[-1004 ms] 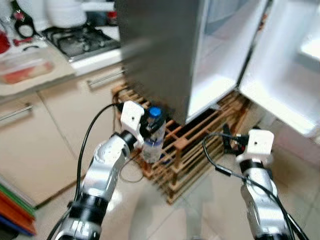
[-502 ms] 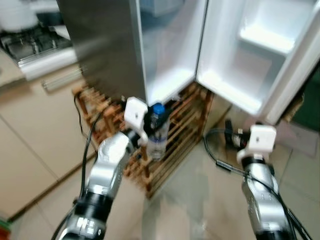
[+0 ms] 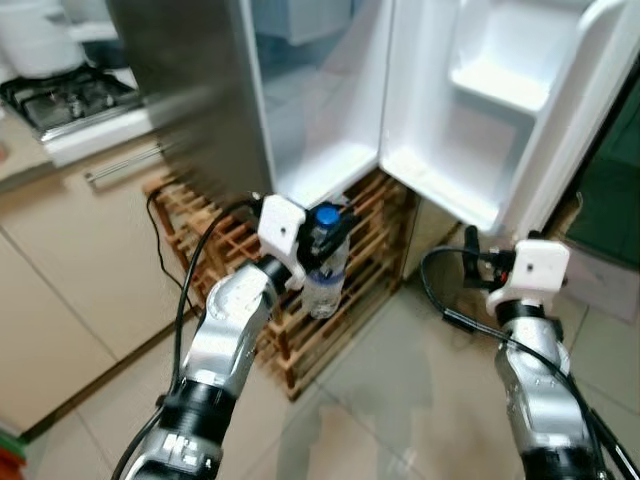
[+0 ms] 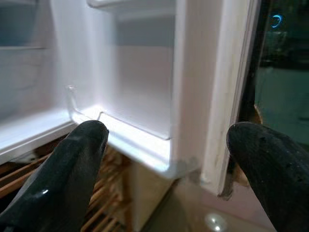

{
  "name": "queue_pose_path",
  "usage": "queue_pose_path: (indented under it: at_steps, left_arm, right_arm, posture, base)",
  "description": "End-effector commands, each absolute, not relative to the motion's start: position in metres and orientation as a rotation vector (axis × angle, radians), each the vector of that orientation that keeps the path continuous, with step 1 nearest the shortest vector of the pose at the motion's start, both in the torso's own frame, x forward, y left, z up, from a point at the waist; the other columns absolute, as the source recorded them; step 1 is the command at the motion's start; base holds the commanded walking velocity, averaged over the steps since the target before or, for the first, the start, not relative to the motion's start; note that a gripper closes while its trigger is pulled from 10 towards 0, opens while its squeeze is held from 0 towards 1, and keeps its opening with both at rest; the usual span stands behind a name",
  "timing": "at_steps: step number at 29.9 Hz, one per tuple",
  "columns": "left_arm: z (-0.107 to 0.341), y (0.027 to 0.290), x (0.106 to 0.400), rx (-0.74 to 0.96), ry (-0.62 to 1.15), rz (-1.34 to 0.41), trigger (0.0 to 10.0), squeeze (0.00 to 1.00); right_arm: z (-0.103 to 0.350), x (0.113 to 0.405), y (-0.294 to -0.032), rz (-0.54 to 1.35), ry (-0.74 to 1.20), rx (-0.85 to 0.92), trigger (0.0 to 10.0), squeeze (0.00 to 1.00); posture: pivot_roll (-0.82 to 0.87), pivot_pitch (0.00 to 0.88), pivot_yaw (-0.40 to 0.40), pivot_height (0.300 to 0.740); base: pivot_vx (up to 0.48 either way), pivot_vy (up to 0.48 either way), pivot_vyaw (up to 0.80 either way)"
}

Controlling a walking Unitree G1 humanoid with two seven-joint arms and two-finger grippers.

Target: Restocking fridge

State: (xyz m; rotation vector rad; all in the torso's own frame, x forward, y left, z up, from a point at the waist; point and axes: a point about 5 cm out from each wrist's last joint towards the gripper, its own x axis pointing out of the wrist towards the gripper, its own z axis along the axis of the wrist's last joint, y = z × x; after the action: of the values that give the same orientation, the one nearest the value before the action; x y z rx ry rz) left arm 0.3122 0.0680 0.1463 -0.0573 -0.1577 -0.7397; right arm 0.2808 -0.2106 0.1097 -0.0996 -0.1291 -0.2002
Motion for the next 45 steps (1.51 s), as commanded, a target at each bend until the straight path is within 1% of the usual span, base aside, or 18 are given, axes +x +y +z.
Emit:
queue_pose_path:
  at_steps: [1,7,10,21,30,31,33,35,40,42,45]
  left_arm:
    - [0.157,0.078,0.316,-0.030,-0.205,-0.717,10.0,0.00]
    - [0.159,0.079,0.319,-0.054,-0.198,-0.700,10.0,0.00]
    - [0.160,0.079,0.319,-0.064,-0.204,-0.698,10.0,0.00]
    - [0.164,0.079,0.321,-0.059,-0.210,-0.699,10.0,0.00]
    - [0.164,0.085,0.321,-0.050,-0.198,-0.690,10.0,0.00]
    - [0.164,0.086,0.321,-0.049,-0.197,-0.689,10.0,0.00]
    - [0.164,0.086,0.321,-0.049,-0.196,-0.689,10.0,0.00]
    - [0.164,0.086,0.321,-0.048,-0.191,-0.691,10.0,0.00]
    - [0.164,0.086,0.322,-0.047,-0.186,-0.695,10.0,0.00]
    - [0.164,0.086,0.322,-0.044,-0.183,-0.699,10.0,0.00]
    - [0.164,0.085,0.322,-0.041,-0.181,-0.702,10.0,0.00]
  right_arm:
    - [0.112,0.285,-0.201,-0.177,-0.136,-0.082,10.0,0.00]
    - [0.115,0.290,-0.197,-0.144,-0.140,-0.075,10.0,0.00]
    - [0.118,0.292,-0.196,-0.135,-0.145,-0.074,10.0,0.00]
    - [0.124,0.311,-0.214,-0.163,-0.121,-0.081,10.0,0.00]
    - [0.130,0.323,-0.258,-0.281,-0.099,-0.162,10.0,0.00]
    - [0.131,0.323,-0.267,-0.303,-0.095,-0.177,10.0,0.00]
    - [0.132,0.323,-0.271,-0.316,-0.094,-0.185,10.0,0.00]
    - [0.135,0.323,-0.288,-0.367,-0.082,-0.218,10.0,0.00]
    - [0.137,0.318,-0.318,-0.472,-0.045,-0.251,10.0,0.00]
    - [0.142,0.317,-0.324,-0.494,-0.063,-0.246,10.0,0.00]
    - [0.146,0.318,-0.321,-0.483,-0.090,-0.222,10.0,0.00]
  posture:
    - [-0.05,0.000,0.040,0.723]
    - [-0.04,0.000,0.040,0.723]
    - [-0.04,0.000,0.040,0.723]
    - [-0.03,0.000,0.052,0.723]
    - [-0.02,0.000,0.066,0.723]
    - [-0.02,0.000,0.070,0.723]
    - [-0.02,0.000,0.070,0.723]
    - [-0.02,0.000,0.076,0.723]
    - [-0.02,0.000,0.082,0.723]
    - [-0.02,0.000,0.082,0.723]
    - [-0.02,0.000,0.079,0.723]
  base:
    - [0.364,-0.311,0.00]
    - [0.349,-0.101,0.00]
    - [0.000,0.000,0.00]
    - [0.000,0.000,0.00]
    - [0.000,0.000,0.00]
    - [0.000,0.000,0.00]
    - [0.000,0.000,0.00]
    - [0.000,0.000,0.00]
    - [0.000,0.000,0.00]
    - [0.000,0.000,0.00]
    - [0.000,0.000,0.00]
